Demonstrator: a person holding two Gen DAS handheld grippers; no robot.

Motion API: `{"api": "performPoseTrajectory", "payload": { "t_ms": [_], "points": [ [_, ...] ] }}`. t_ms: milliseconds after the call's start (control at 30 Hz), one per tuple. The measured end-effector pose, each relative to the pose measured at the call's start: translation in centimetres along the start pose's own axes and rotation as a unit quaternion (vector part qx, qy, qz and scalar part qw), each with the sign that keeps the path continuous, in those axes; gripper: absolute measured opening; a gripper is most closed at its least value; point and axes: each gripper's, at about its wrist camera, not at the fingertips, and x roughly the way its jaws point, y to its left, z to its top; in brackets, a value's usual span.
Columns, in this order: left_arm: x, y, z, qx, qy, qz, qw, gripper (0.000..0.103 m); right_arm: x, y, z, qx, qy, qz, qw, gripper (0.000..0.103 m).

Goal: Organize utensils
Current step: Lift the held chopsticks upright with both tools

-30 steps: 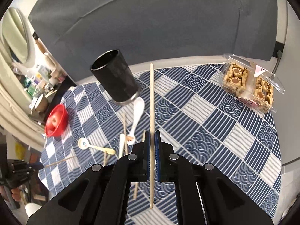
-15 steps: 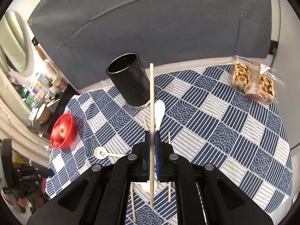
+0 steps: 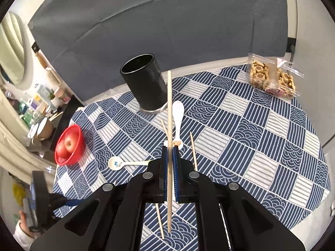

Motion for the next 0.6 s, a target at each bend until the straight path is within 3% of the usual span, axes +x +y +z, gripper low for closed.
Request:
{"api": "performPoseTrajectory", "payload": {
  "t_ms": [367, 400, 500, 533, 600],
  "points": [
    [3.9, -0.6, -0.1, 0.008, 0.032, -0.003, 0.9995, 0.056, -1.4, -0.2, -0.7, 0.008, -0.003, -0.013, 1.0, 0.005],
    [4.2, -0.7, -0.2, 0.009, 0.034, 0.001, 0.9994, 0.051, -1.4, -0.2, -0.8, 0.008, -0.003, -0.012, 1.0, 0.005],
    [4.5, -0.8, -0.2, 0.021, 0.028, 0.031, 0.9989, 0.021, -1.5, -0.2, -0.8, 0.009, -0.003, -0.015, 1.0, 0.005],
    [4.4, -0.6, -0.1, 0.016, 0.029, 0.022, 0.9992, 0.007, -1.5, -0.2, -0.8, 0.01, -0.003, -0.014, 1.0, 0.005],
    [4.3, 0.4, 0.1, -0.007, 0.033, 0.005, 0.9994, 0.005, -1.4, -0.2, -0.8, 0.013, -0.004, -0.013, 1.0, 0.005]
  ]
}}
